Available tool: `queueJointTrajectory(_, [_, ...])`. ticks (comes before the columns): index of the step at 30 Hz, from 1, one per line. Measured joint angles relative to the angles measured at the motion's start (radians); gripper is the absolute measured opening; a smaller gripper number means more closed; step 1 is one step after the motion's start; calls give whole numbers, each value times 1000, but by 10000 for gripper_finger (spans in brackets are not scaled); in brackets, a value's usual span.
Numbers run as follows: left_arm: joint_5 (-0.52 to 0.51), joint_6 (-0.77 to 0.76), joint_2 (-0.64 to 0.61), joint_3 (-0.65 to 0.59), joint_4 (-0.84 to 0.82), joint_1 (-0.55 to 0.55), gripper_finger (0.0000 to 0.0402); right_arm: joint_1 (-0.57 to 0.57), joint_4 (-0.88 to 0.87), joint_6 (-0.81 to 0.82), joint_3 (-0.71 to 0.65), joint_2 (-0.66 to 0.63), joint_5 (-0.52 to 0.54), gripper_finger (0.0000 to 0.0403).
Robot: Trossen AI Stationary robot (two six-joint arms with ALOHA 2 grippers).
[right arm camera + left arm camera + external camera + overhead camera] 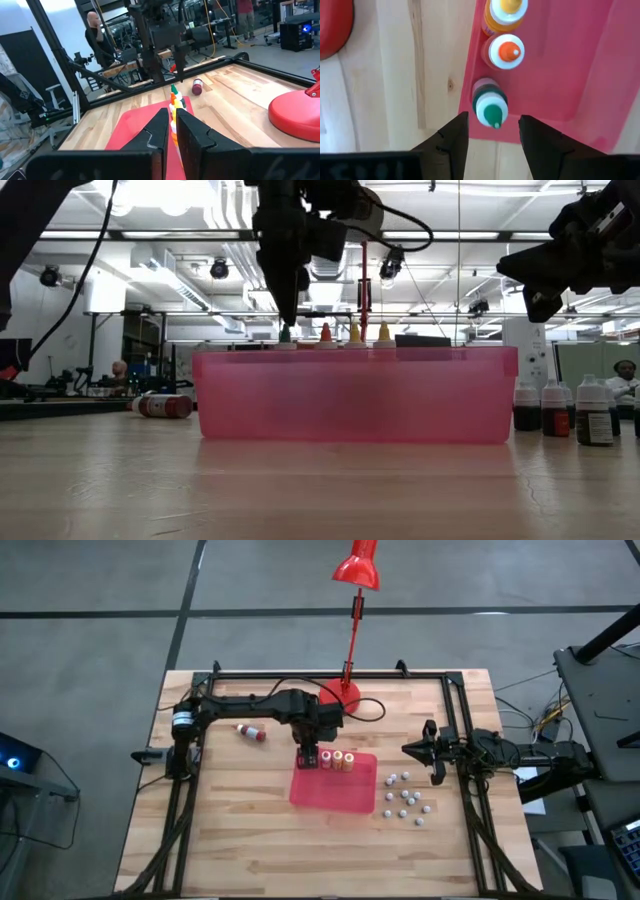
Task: Pick & Place food coloring
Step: Put the large red food coloring bottle into the red bin
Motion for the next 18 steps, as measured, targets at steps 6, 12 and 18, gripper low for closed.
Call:
queueJointTrajectory(6, [0, -39, -33, 23, -24, 0, 147, 0, 0, 0, 0, 0, 0, 29])
queueJointTrajectory(12, [-10, -69, -77, -18, -17, 0, 147, 0, 1, 0, 0, 0, 0, 29])
queueJointTrajectory(18, [-39, -97, -142, -79, -10, 0, 147, 0, 1, 0, 0, 0, 0, 29])
